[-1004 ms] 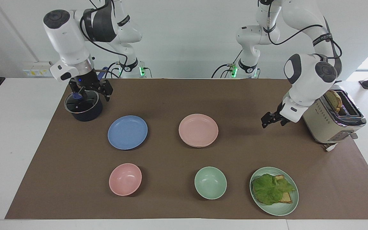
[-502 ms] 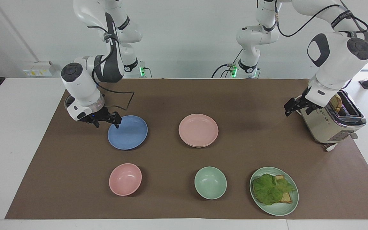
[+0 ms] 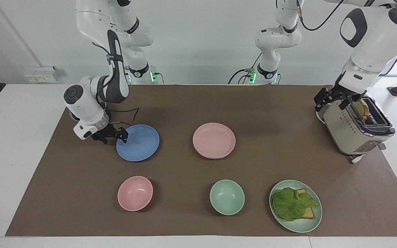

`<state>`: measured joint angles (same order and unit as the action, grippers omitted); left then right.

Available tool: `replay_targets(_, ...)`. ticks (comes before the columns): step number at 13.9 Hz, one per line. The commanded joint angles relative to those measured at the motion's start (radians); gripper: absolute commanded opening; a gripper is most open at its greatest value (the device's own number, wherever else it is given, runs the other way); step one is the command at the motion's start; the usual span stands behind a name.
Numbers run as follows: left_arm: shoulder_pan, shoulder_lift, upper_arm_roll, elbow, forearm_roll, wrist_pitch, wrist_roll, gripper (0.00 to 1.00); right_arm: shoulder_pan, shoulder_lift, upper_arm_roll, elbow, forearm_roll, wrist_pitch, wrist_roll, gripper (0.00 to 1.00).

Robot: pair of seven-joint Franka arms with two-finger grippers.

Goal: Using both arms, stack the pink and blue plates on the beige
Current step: 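Return the left gripper to rest while the right gripper reaches the blue plate, then grasp the rim of the blue plate with the right gripper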

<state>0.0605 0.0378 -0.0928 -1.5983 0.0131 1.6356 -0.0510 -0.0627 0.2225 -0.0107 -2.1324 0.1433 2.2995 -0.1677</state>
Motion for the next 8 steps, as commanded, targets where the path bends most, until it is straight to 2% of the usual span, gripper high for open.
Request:
replay_targets(1,0.004,-0.027,-0.002,0.006,0.016,-0.028,0.011,1.00,-0.009,-0.012,0.009,-0.032,0.032,0.017,-0.038,1.00)
replay_targets(2,0.005,-0.036,-0.002,0.006,0.016,-0.028,0.011,1.00,-0.009,-0.015,0.009,-0.035,0.033,0.015,-0.038,0.81)
replay_targets(5,-0.001,-0.044,-0.002,0.005,0.016,-0.034,0.011,1.00,0.000,-0.014,0.009,-0.034,0.032,0.005,-0.027,0.00)
replay_targets(8,0.001,-0.044,-0.002,0.003,0.015,-0.030,0.011,1.00,0.001,-0.009,0.009,-0.017,0.032,-0.005,0.000,0.00)
